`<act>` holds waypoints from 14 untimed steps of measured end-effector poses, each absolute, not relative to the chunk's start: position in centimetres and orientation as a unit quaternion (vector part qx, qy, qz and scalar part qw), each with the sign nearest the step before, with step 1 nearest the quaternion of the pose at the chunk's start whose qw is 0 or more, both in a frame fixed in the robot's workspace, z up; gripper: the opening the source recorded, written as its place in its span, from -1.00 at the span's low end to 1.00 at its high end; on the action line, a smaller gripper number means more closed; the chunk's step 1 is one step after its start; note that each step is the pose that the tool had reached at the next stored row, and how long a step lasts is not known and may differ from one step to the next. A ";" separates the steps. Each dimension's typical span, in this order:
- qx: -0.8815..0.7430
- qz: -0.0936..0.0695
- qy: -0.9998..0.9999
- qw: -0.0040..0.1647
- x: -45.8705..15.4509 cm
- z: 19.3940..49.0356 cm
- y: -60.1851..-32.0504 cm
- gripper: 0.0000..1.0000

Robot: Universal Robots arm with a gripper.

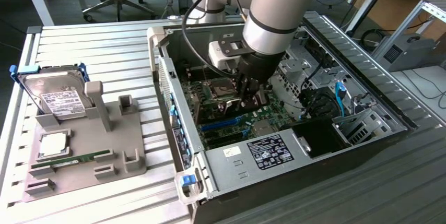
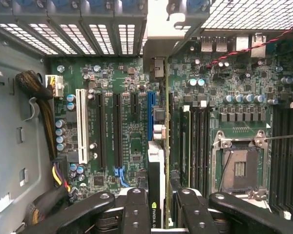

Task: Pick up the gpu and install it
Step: 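Insert the gpu into the slot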

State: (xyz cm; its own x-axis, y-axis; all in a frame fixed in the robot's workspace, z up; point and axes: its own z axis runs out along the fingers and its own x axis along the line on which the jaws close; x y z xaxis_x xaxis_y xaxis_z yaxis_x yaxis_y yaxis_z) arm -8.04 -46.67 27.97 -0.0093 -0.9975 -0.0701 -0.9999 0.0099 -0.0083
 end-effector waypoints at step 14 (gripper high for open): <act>-0.703 0.022 0.710 0.027 -8.4 27.7 -46.9 -0.47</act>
State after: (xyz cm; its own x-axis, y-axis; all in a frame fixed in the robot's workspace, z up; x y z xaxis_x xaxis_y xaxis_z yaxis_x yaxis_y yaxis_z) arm -8.38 -46.88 27.72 -0.0094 -0.9976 -0.0690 -0.9999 0.0100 -0.0076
